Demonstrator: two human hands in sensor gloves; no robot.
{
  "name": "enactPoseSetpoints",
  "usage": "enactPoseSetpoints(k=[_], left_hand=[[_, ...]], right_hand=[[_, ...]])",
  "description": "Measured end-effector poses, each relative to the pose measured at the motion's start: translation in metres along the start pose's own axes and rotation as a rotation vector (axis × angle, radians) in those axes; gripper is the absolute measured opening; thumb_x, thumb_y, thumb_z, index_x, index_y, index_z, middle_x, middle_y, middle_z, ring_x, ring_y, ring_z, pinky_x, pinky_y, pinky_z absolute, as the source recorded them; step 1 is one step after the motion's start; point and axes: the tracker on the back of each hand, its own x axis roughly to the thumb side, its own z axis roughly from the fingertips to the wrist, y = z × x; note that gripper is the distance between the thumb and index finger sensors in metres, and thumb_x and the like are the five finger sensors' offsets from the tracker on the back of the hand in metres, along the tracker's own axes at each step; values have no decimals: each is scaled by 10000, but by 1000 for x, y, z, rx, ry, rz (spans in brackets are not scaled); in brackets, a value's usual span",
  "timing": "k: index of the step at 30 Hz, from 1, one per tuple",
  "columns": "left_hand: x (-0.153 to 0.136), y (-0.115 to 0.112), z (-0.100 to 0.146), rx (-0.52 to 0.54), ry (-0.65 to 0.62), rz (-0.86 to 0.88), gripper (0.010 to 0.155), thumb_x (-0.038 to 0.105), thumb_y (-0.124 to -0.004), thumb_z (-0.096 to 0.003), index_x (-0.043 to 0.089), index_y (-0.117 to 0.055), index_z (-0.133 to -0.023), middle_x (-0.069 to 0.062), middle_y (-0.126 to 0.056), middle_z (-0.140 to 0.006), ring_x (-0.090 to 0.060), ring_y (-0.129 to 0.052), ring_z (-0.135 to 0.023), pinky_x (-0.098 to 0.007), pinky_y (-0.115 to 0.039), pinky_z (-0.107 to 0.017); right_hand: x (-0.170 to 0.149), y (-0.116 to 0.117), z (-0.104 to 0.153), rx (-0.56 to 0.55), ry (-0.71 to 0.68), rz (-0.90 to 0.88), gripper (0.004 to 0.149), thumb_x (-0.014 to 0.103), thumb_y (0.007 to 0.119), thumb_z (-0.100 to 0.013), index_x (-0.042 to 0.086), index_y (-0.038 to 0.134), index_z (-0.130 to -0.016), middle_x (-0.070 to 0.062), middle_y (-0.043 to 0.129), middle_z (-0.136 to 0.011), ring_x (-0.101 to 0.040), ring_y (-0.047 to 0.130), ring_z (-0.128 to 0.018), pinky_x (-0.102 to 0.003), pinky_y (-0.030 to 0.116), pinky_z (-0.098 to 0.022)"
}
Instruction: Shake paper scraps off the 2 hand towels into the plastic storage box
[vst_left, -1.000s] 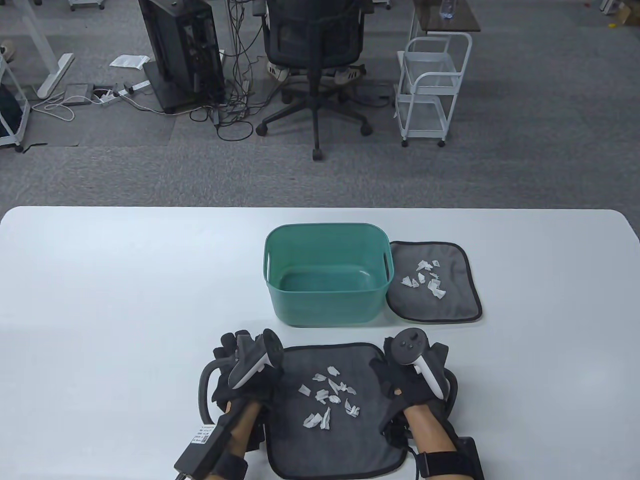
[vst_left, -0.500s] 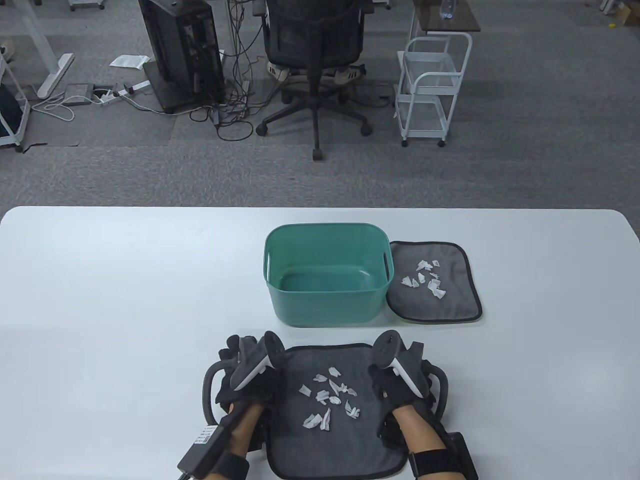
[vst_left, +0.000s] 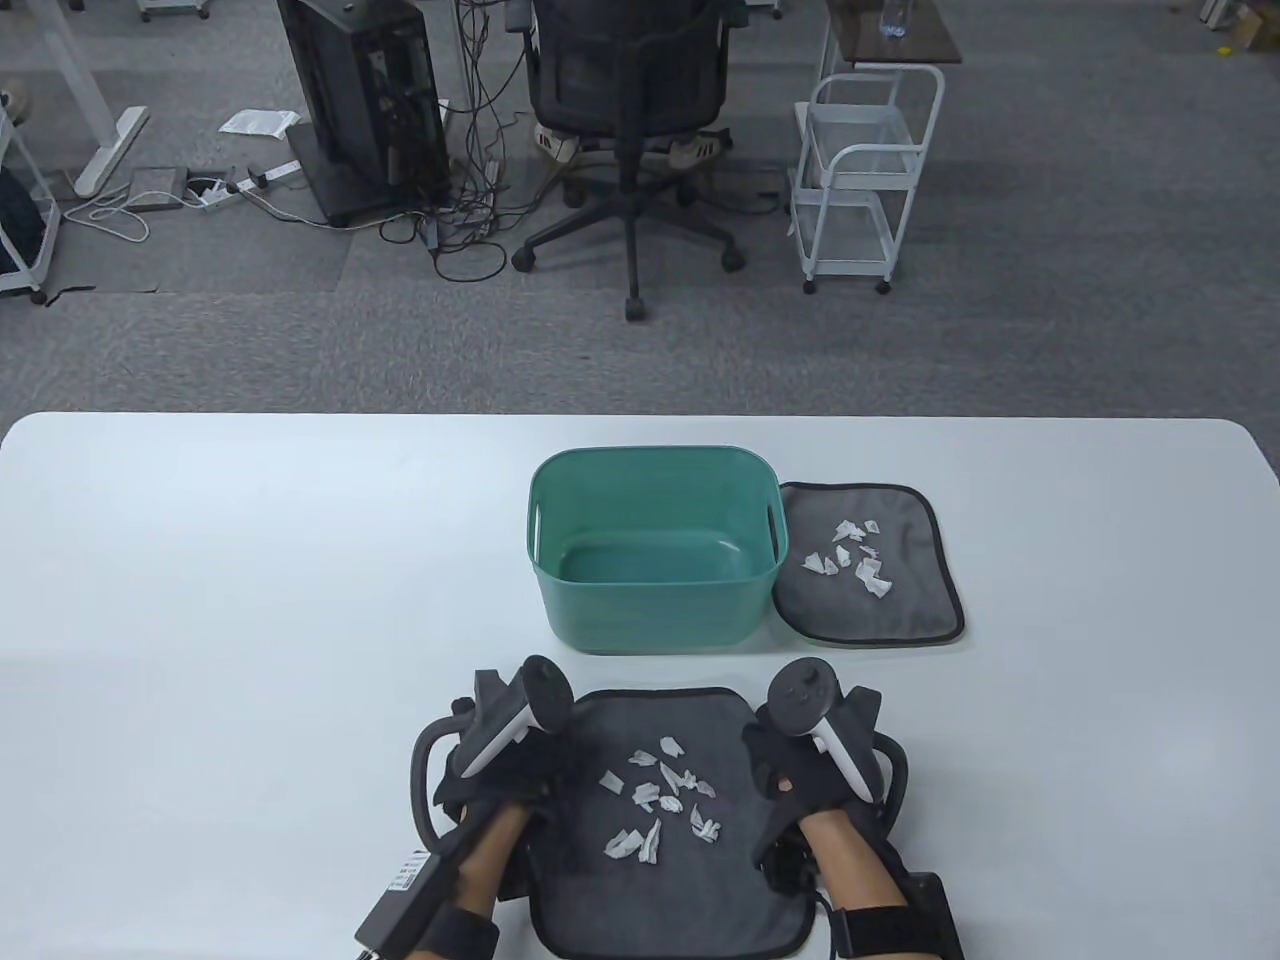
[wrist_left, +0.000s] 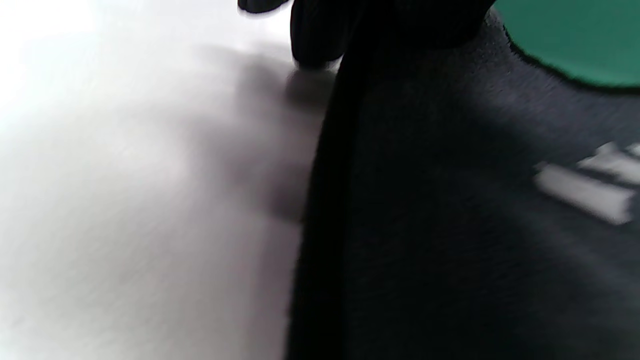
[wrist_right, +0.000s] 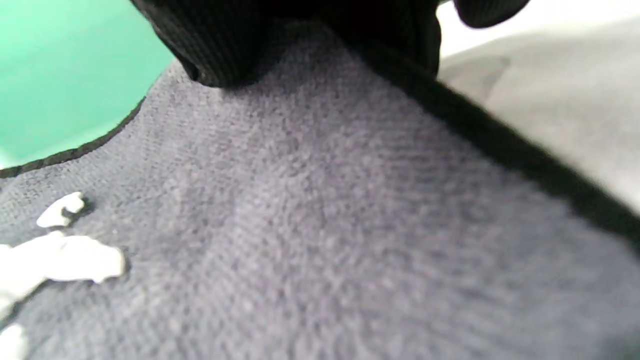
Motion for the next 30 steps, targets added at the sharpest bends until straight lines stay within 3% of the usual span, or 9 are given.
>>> enactPoseSetpoints(k=[3,7,10,16,22,26,30], left_hand=[[11,10,10,44,-45,-20,398,465,-622,-578,318,-653,-946,7,-780,-973,-306,-723,-1058,-522,-455,-853],[25,17,21,65,-107,5,421,450,-653,-566,276,-682,-949,1,-904,-807,-268,-907,-909,-509,-550,-825],[28,20,25,71,-129,22,436,442,-670,-555,225,-705,-932,29,-959,-683,-229,-1010,-780,-487,-617,-796],[29,25,30,33,-192,145,453,428,-685,-547,190,-707,-932,29,-985,-601,-220,-1063,-675,-478,-673,-759],[40,28,39,-24,-299,242,448,436,-685,-550,199,-709,-930,47,-990,-598,-202,-1067,-677,-472,-672,-761],[45,28,41,-32,-316,240,451,443,-679,-552,197,-707,-929,52,-993,-595,-198,-1071,-672,-457,-689,-754],[48,24,40,-111,-369,321,453,448,-665,-563,190,-696,-934,46,-987,-608,-209,-1063,-680,-433,-726,-732]], right_hand=[[3,-3,5,-37,-19,34,393,340,836,-533,116,827,-856,-130,944,-734,-363,915,-571,-606,669,-623],[15,-7,15,-92,-62,96,390,349,837,-530,126,834,-850,-131,928,-734,-362,892,-519,-565,723,-544],[27,-12,23,-130,-100,102,394,354,840,-524,106,844,-831,-134,946,-657,-273,922,-342,-494,811,-418],[45,-19,38,-122,-173,36,410,356,855,-514,48,859,-783,-94,1001,-467,-166,908,-118,-396,871,-230],[53,-20,45,-42,-205,-153,409,348,848,-523,36,853,-787,-86,1010,-429,-165,909,-89,-395,874,-209],[56,-17,46,-8,-199,-177,409,350,844,-525,45,850,-799,-80,1020,-411,-155,905,-62,-374,872,-168],[54,-10,44,95,-169,-333,411,338,837,-533,39,839,-815,-88,1019,-413,-160,908,-66,-381,872,-173]])
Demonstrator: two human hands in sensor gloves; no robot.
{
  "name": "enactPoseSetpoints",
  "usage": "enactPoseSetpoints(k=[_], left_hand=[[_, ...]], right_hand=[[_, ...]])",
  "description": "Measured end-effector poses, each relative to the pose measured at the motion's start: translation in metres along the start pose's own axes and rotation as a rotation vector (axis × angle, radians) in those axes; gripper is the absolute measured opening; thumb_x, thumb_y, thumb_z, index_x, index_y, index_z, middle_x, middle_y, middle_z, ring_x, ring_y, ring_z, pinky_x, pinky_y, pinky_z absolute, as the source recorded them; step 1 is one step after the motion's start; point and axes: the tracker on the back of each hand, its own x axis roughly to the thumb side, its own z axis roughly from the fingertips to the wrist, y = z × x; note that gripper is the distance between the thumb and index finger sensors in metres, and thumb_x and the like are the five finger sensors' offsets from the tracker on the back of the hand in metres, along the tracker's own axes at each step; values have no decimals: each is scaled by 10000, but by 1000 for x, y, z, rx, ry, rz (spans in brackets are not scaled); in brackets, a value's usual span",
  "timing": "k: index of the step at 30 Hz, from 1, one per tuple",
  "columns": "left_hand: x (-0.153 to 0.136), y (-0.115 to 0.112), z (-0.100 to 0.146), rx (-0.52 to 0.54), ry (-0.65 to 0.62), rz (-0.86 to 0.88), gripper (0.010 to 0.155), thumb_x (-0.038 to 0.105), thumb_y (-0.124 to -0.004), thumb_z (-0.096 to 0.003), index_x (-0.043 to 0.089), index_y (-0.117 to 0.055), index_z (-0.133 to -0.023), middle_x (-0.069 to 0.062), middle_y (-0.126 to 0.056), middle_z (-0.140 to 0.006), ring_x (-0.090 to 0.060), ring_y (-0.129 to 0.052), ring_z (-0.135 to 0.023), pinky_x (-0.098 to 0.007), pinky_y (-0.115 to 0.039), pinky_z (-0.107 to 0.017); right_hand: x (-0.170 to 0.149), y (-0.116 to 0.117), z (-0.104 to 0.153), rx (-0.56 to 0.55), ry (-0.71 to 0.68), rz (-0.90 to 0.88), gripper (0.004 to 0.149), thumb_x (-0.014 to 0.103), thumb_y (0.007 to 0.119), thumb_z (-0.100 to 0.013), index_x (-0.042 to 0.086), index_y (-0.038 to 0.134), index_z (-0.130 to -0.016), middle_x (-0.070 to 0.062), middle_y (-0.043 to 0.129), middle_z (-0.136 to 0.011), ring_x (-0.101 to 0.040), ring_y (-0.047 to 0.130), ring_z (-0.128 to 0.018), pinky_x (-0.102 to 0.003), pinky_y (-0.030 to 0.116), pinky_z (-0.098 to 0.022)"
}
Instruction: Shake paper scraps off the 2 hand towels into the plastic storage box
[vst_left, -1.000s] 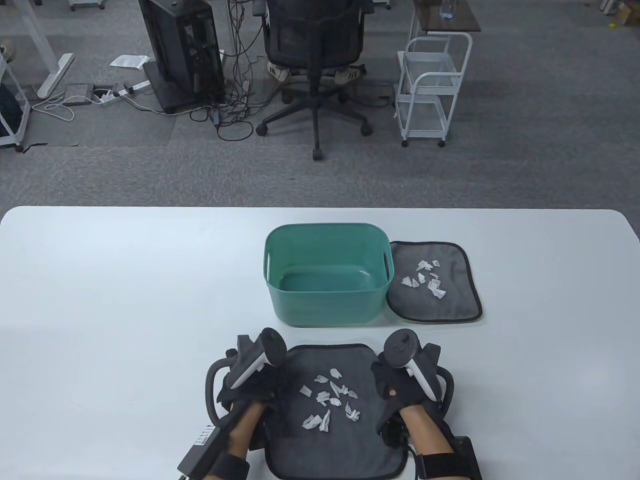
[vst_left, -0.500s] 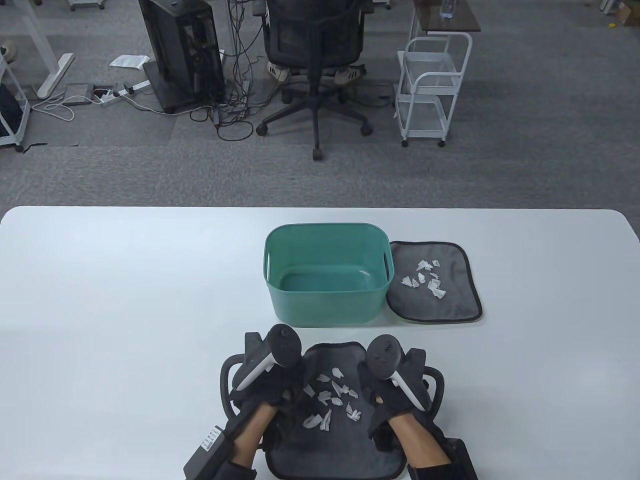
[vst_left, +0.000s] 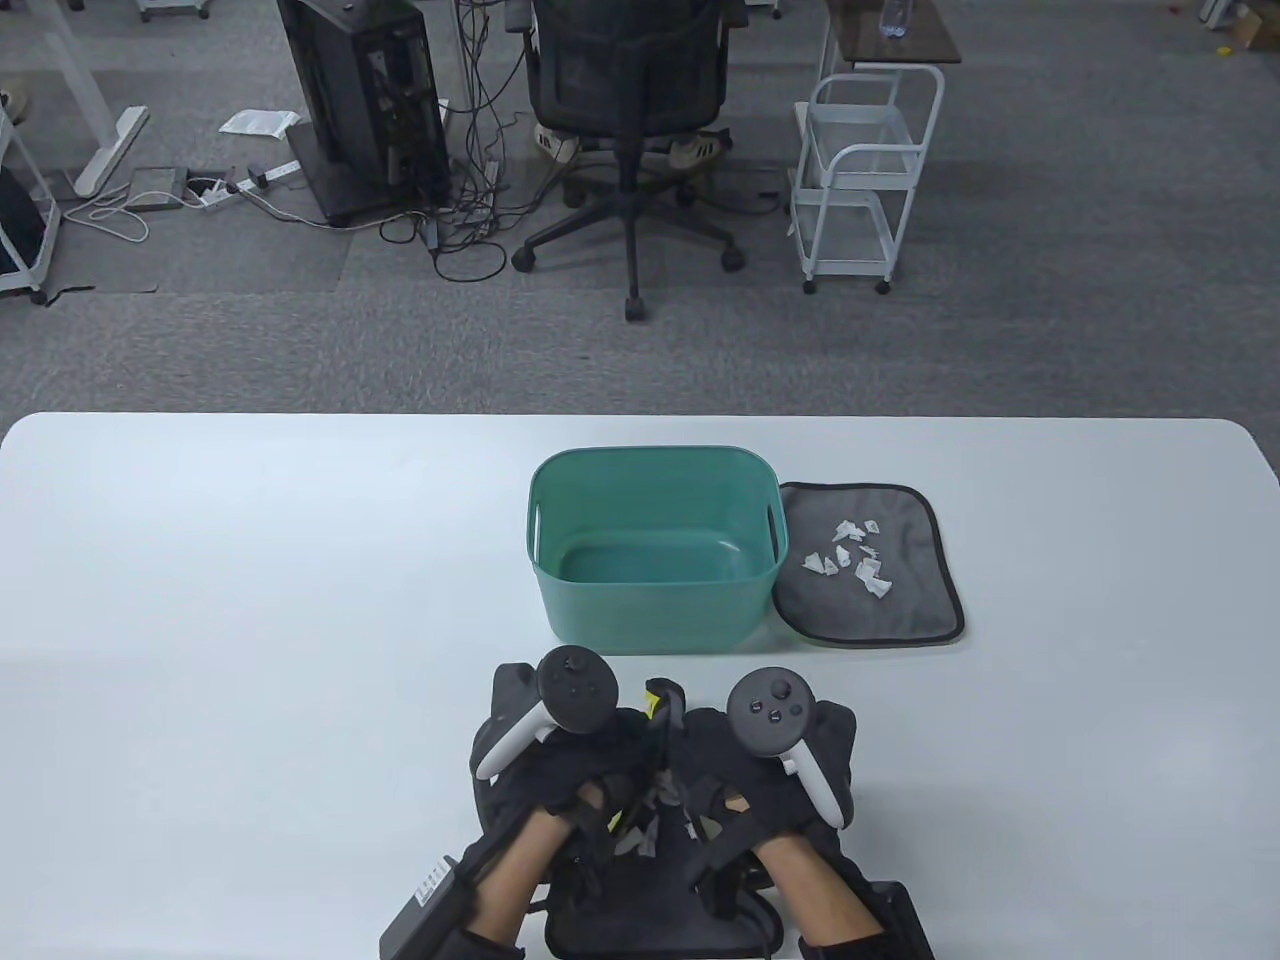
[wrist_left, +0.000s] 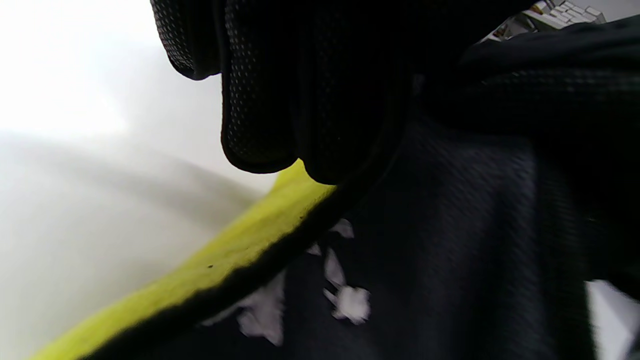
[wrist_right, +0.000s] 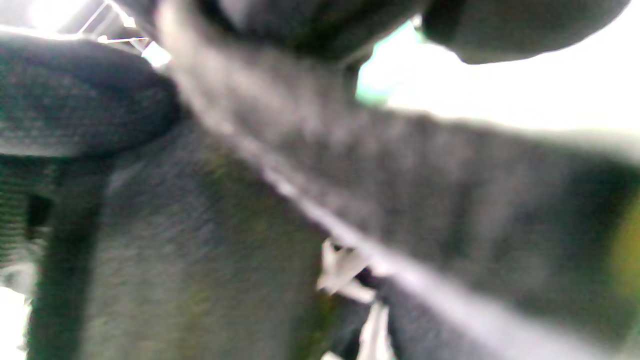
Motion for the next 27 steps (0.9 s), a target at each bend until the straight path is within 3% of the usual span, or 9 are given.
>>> enactPoseSetpoints(k=[4,11,27], left_hand=[[2,-4,-2,-23,-5,-19,459,455,-648,-567,186,-680,-938,50,-976,-624,-204,-1072,-658,-403,-761,-710],[3,-7,-2,-39,-32,3,469,449,-621,-573,162,-638,-944,40,-945,-686,-228,-1050,-703,-420,-763,-702],[13,9,-1,-40,39,36,469,426,-647,-553,105,-697,-892,14,-993,-581,-231,-1106,-560,-408,-820,-620]], right_hand=[[-2,3,0,-3,28,-1,411,338,827,-540,47,829,-829,-81,1015,-432,-150,915,-77,-353,845,-99],[-3,4,0,20,24,-56,413,322,804,-544,36,808,-841,-87,1006,-526,-202,959,-170,-345,834,-85],[4,-3,-8,118,73,-151,408,301,789,-552,33,785,-859,-110,993,-595,-276,993,-281,-318,839,-112]])
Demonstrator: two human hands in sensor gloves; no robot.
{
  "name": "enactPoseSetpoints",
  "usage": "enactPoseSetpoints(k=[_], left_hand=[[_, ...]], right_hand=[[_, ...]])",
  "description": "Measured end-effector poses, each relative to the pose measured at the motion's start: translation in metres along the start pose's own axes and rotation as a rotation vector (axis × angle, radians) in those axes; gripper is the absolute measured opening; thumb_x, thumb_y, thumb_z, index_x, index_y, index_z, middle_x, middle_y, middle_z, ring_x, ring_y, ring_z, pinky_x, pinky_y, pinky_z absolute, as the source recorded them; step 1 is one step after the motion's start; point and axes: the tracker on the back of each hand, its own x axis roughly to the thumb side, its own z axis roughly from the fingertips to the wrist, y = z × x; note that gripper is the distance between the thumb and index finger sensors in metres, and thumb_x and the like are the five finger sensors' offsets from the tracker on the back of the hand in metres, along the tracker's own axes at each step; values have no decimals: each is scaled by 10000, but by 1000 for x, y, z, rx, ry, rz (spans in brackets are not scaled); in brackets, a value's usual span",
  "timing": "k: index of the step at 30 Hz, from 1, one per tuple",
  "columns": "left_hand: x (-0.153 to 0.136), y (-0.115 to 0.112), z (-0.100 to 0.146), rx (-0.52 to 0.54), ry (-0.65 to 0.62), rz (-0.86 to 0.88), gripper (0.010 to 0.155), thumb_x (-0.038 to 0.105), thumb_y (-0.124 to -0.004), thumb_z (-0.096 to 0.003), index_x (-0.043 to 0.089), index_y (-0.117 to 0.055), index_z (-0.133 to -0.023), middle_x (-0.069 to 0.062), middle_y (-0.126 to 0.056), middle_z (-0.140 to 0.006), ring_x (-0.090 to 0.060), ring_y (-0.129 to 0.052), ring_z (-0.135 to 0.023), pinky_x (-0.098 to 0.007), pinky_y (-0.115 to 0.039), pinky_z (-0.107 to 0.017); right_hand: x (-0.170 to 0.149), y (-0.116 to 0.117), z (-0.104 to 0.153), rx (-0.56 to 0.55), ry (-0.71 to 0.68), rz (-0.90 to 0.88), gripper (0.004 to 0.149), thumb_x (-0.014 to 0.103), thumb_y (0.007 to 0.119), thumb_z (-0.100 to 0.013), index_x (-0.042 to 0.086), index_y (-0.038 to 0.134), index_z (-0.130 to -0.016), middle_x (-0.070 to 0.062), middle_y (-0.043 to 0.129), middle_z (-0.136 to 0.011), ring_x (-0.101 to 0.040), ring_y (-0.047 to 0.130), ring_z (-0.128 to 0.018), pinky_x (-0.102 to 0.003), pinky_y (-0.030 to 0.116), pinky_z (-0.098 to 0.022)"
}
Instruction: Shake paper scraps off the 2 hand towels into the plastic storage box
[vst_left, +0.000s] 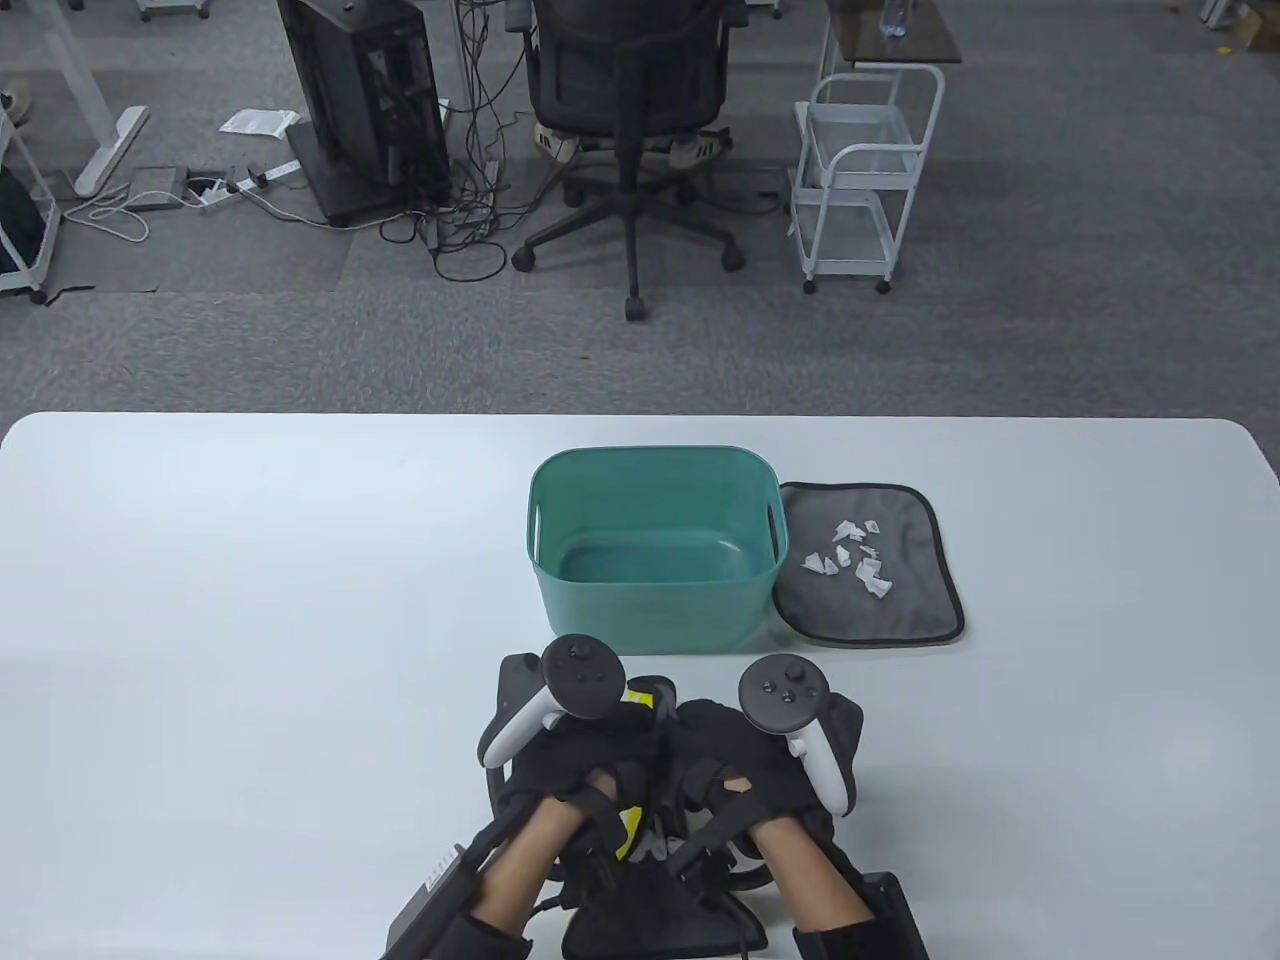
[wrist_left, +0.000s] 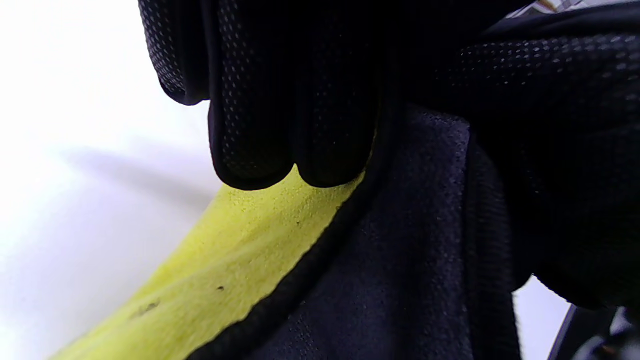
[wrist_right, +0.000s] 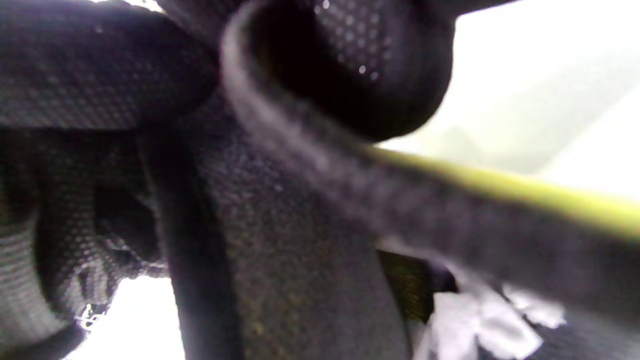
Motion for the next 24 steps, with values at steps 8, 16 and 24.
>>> enactPoseSetpoints(k=[8,16,24], left_hand=[[-1,19,-7,-73,10,166,470,413,-657,-551,77,-710,-875,8,-1005,-539,-237,-1118,-511,-404,-836,-589],[15,52,-1,-36,10,227,471,405,-661,-550,50,-722,-855,10,-1013,-497,-231,-1131,-461,-397,-855,-555],[52,100,8,19,-15,227,474,398,-677,-542,26,-742,-827,7,-1023,-461,-238,-1140,-420,-398,-867,-529]], right_hand=[[20,-16,-10,81,97,-9,410,295,798,-555,8,792,-847,-121,1001,-552,-246,985,-219,-307,833,-77],[50,-42,-17,150,128,-78,414,289,804,-554,-10,793,-839,-134,1004,-535,-236,985,-196,-306,833,-65],[89,-84,-17,173,104,-144,415,286,803,-558,-14,789,-844,-138,1001,-540,-238,982,-201,-309,832,-73]])
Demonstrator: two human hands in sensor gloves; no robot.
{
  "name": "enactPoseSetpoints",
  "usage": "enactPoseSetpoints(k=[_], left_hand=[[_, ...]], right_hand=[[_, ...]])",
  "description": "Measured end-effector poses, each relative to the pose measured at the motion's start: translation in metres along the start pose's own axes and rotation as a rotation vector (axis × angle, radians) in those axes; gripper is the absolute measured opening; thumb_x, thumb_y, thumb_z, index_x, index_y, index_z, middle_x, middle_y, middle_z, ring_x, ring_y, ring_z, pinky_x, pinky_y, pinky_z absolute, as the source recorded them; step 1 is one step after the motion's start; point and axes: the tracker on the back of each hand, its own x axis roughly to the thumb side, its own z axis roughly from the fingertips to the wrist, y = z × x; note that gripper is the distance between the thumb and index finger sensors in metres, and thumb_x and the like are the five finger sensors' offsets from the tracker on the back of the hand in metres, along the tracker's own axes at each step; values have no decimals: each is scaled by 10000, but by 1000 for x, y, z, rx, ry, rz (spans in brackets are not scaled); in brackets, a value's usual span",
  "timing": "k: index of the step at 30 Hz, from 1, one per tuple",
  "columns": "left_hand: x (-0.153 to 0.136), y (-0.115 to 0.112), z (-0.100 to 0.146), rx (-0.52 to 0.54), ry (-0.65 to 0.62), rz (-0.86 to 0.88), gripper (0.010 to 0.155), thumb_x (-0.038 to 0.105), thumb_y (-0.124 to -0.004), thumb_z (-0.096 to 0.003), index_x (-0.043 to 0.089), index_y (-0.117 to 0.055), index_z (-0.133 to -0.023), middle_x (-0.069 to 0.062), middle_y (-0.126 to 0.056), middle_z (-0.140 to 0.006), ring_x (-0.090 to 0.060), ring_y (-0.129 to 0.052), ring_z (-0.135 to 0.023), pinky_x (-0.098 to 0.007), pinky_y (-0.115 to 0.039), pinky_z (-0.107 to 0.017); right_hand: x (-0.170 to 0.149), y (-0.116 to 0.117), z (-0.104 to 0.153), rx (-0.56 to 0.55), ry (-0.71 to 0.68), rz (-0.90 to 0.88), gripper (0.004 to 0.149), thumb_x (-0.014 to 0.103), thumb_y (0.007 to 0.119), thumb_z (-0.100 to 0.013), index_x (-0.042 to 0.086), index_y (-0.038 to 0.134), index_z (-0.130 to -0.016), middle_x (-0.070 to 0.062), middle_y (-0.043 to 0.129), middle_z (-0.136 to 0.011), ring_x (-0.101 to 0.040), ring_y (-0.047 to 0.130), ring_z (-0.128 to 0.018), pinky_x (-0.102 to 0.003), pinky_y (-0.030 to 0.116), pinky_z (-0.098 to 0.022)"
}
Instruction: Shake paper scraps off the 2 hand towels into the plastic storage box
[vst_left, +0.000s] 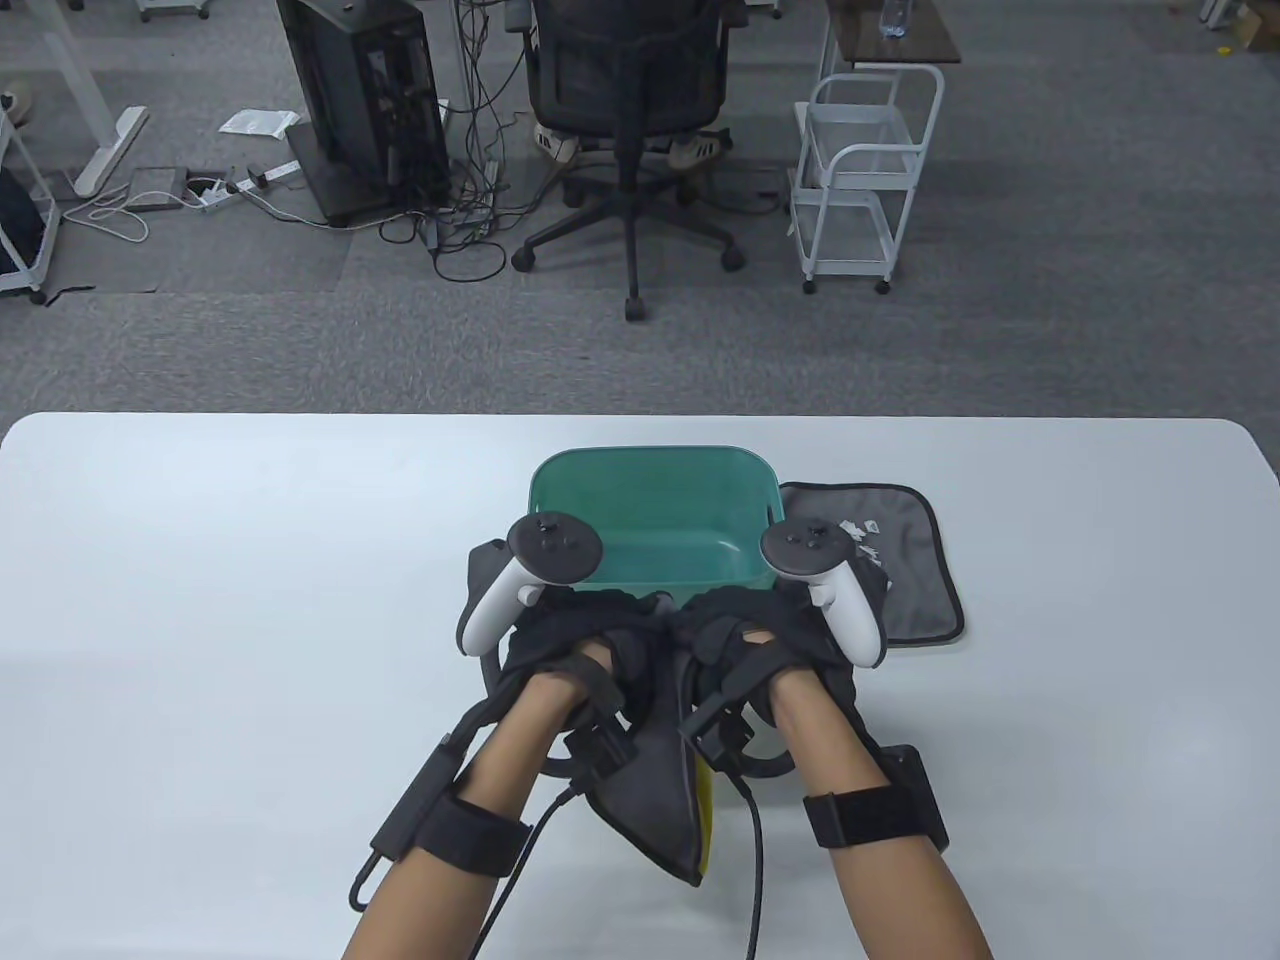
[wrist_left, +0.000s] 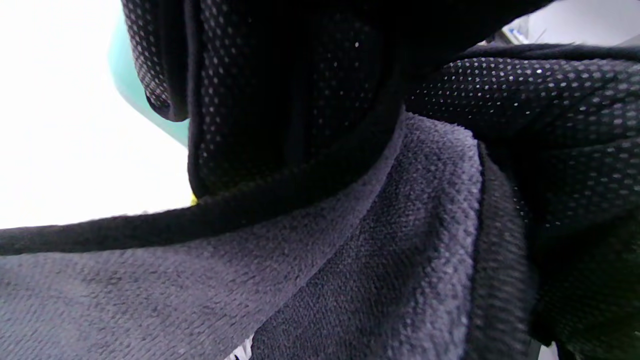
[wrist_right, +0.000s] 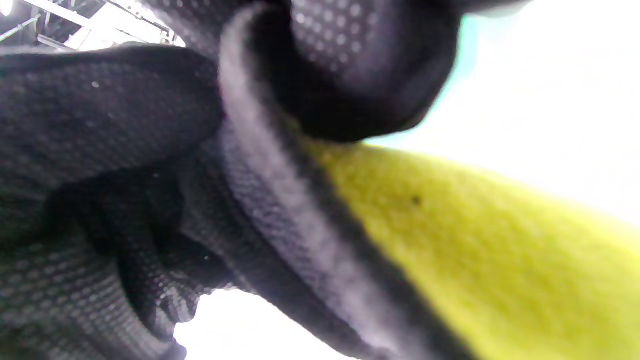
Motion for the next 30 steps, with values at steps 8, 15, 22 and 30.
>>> enactPoseSetpoints(k=[8,15,22,30], left_hand=[[47,32,8,85,-23,-22,475,394,-684,-538,16,-749,-819,4,-1029,-442,-238,-1145,-396,-396,-878,-510],[70,54,11,141,-40,-22,475,396,-686,-537,15,-753,-813,9,-1031,-427,-231,-1150,-374,-392,-887,-495],[89,79,16,206,-88,-30,475,402,-681,-542,22,-749,-819,14,-1028,-435,-228,-1149,-381,-391,-886,-499],[110,105,19,288,-155,7,472,412,-672,-549,44,-740,-836,22,-1021,-456,-223,-1145,-403,-391,-880,-513]], right_hand=[[36,-34,10,-6,-89,-49,417,288,801,-561,-8,786,-853,-135,997,-552,-243,979,-218,-317,832,-91],[59,-53,9,29,-132,-96,416,288,799,-566,-3,781,-863,-136,993,-562,-246,976,-230,-319,832,-103],[89,-68,11,9,-191,-114,418,291,799,-569,1,779,-869,-137,990,-570,-248,975,-237,-320,832,-109],[125,-88,17,-62,-246,-116,417,293,803,-568,5,785,-869,-141,991,-569,-250,974,-236,-321,832,-109]])
